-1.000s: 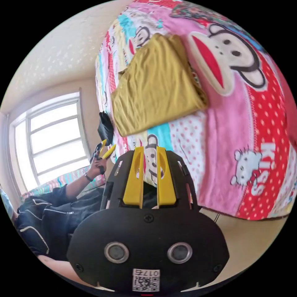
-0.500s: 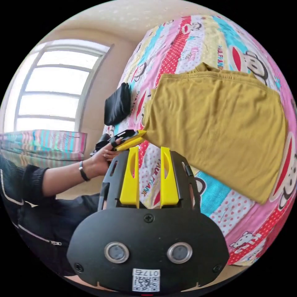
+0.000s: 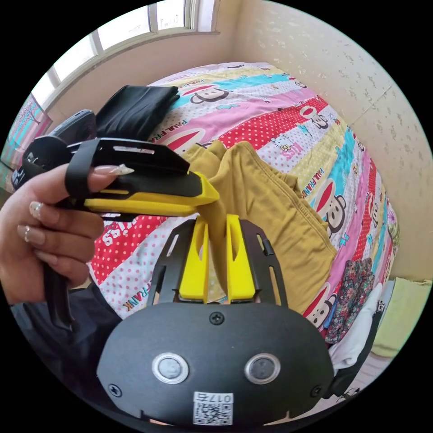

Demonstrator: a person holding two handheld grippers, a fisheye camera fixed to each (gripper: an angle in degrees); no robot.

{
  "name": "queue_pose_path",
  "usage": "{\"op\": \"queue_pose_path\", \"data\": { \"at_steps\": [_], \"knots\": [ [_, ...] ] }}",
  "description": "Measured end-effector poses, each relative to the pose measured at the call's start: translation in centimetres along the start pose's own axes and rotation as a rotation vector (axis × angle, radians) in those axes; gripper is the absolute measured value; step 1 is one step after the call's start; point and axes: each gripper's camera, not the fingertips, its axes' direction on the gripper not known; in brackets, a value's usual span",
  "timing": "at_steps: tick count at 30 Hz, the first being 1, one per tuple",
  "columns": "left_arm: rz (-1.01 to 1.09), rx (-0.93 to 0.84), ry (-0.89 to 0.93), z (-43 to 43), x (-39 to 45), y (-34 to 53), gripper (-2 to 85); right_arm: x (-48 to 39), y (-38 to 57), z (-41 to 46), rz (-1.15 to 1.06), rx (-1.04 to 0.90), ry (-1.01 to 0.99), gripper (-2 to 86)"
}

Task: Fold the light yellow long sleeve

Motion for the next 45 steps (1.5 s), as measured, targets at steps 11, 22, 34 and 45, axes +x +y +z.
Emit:
{"op": "queue_pose_path", "data": {
  "at_steps": [11, 22, 34, 45],
  "knots": [
    [-0.205, 0.212, 0.05, -8.6, -11.1, -4.8, 28.5, 2.8, 1.6, -1.3, 0.134, 0.039, -0.209, 4.8],
    [0.005, 0.039, -0.056, -2.3, -12.7, -11.3, 7.7, 11.6, 5.7, -7.3, 0.349, 0.193, -0.31, 4.7],
    [0.364, -0.315, -0.311, 23.3, -16.9, -2.5, 6.9, 27.7, 30.2, -6.9, 1.103, 0.317, -0.548, 4.3],
    [0.334, -0.188, -0.437, 21.1, -30.4, -2.4, 7.8, 31.4, 37.5, -12.3, 1.245, 0.351, -0.646, 4.4]
  ]
}}
